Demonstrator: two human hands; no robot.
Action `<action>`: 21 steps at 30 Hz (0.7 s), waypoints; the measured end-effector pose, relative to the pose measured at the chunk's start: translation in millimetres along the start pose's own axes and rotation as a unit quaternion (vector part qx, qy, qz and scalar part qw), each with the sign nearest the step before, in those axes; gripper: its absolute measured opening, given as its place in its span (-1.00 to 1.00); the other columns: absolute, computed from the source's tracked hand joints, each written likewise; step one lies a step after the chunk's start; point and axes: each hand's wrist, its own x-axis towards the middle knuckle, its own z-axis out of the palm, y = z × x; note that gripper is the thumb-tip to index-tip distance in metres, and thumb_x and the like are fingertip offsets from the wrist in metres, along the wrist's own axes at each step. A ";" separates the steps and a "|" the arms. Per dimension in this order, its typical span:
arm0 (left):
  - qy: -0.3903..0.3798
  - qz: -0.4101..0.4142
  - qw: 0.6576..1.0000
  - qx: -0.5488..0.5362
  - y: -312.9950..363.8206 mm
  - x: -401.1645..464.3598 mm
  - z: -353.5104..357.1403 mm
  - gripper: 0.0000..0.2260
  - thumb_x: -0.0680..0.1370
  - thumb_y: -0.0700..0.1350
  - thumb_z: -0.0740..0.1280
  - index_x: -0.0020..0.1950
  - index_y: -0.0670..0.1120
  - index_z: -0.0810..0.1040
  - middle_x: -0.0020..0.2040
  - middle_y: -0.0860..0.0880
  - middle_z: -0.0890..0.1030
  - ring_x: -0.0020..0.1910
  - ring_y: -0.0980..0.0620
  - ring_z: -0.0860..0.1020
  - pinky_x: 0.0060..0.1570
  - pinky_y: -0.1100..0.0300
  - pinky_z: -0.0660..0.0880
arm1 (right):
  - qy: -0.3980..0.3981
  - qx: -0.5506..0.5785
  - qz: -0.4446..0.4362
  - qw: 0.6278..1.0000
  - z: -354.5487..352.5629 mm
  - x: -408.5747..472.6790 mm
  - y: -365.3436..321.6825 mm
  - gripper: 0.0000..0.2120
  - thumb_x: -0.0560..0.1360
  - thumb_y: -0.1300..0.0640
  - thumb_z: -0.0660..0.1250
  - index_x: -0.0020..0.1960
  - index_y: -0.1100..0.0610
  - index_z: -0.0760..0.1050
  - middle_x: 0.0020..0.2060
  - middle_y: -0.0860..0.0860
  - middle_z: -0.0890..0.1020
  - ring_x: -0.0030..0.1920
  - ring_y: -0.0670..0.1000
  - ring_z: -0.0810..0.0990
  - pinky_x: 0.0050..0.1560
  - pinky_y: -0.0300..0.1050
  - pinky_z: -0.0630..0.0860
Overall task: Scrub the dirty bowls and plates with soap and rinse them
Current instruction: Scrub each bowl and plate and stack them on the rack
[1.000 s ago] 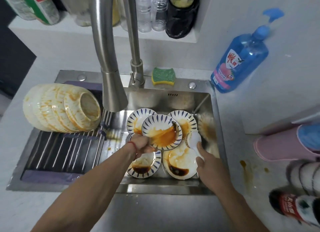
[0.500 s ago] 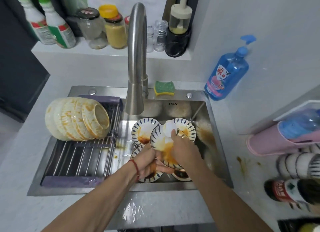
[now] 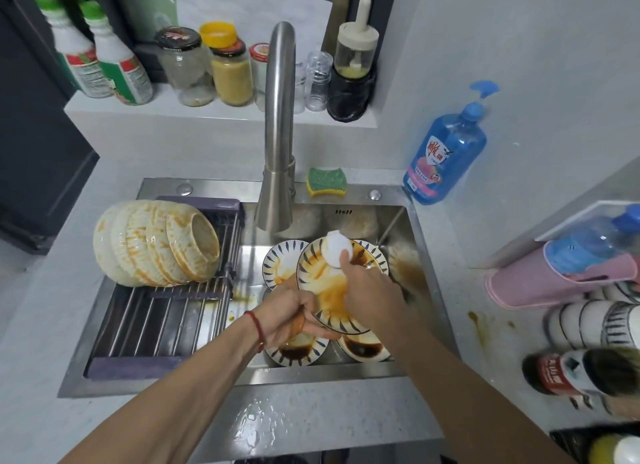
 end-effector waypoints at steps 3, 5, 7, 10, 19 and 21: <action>0.010 -0.014 1.000 0.011 6.2 0.0 -2.6 -0.47 0.45 -0.52 0.16 0.42 -0.27 0.39 0.04 -0.17 0.67 0.09 -0.31 0.63 -0.02 -0.31 0.66 | -0.051 0.082 -0.076 0.992 0.8 -13.0 -16.9 -0.36 0.66 0.20 0.21 0.67 0.01 0.04 -0.24 -0.01 0.50 -0.20 0.02 0.48 -0.20 -0.01 0.48; 0.022 0.003 1.000 -0.002 10.5 -4.6 -3.8 -0.70 0.51 -0.44 0.12 0.22 -0.35 0.45 -0.12 -0.18 0.67 -0.09 -0.24 0.68 -0.16 -0.18 0.68 | -0.085 0.099 -0.102 0.986 -3.9 -17.7 -17.7 -0.35 0.67 0.12 0.25 0.66 0.00 0.04 -0.24 -0.01 0.49 -0.18 0.01 0.47 -0.17 0.01 0.51; 0.038 0.031 0.998 -0.037 13.1 -8.1 -3.7 -0.72 0.53 -0.34 0.07 0.15 -0.28 0.47 -0.08 -0.21 0.67 -0.12 -0.23 0.69 -0.19 -0.21 0.68 | -0.105 0.040 -0.128 0.985 -3.5 -25.3 -14.1 -0.41 0.70 0.12 0.18 0.66 -0.02 0.03 -0.19 0.00 0.51 -0.20 -0.01 0.48 -0.19 -0.06 0.46; 0.082 0.051 0.994 -0.043 10.4 -7.5 -4.5 -0.65 0.53 -0.31 0.06 0.27 -0.26 0.46 -0.02 -0.23 0.72 0.00 -0.30 0.68 -0.01 -0.41 0.61 | -0.139 -0.058 -0.144 0.978 2.5 -43.4 2.0 -0.43 0.69 0.15 0.10 0.65 -0.04 0.01 0.05 0.06 0.56 -0.09 0.03 0.47 -0.12 -0.04 0.43; 0.147 0.072 0.986 0.023 7.0 -4.9 5.4 -0.35 0.50 -0.53 0.08 0.61 -0.34 0.09 0.20 -0.28 0.53 -0.14 -0.23 0.74 -0.26 -0.17 0.70 | -0.111 -0.084 -0.071 0.988 5.3 -42.0 33.2 -0.42 0.67 0.17 0.11 0.65 -0.04 0.06 0.09 -0.01 0.58 -0.15 -0.10 0.50 -0.22 -0.24 0.46; 0.146 0.068 0.986 0.044 7.3 -11.8 12.3 -0.40 0.51 -0.54 0.08 0.57 -0.43 0.09 0.09 -0.25 0.54 -0.26 -0.12 0.73 -0.33 -0.08 0.69 | -0.079 -0.092 -0.049 0.991 0.3 -34.9 37.5 -0.42 0.67 0.19 0.11 0.65 -0.01 0.05 -0.11 -0.07 0.53 -0.28 -0.15 0.44 -0.33 -0.27 0.39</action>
